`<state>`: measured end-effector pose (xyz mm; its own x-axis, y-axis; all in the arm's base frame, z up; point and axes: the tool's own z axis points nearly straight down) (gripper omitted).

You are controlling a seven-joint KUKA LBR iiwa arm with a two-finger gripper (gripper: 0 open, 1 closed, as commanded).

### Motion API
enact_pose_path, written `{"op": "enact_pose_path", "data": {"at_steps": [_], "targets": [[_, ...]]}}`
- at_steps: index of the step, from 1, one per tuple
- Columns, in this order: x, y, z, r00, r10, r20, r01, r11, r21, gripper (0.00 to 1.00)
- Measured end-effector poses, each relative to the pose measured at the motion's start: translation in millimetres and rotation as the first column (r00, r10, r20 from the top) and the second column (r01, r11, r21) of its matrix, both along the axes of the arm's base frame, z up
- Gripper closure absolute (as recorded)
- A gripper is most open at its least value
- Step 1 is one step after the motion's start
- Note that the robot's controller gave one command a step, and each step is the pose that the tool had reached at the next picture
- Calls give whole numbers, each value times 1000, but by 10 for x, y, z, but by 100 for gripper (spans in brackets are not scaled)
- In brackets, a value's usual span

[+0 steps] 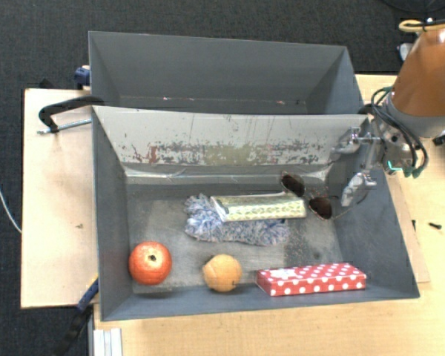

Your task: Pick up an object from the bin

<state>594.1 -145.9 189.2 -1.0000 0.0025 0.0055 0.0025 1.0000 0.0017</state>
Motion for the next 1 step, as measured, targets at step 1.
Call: {"op": "enact_pose_path", "data": {"at_steps": [1], "targets": [[17, 6, 53, 1000, 2, 9, -2, 1000, -2, 0]]}}
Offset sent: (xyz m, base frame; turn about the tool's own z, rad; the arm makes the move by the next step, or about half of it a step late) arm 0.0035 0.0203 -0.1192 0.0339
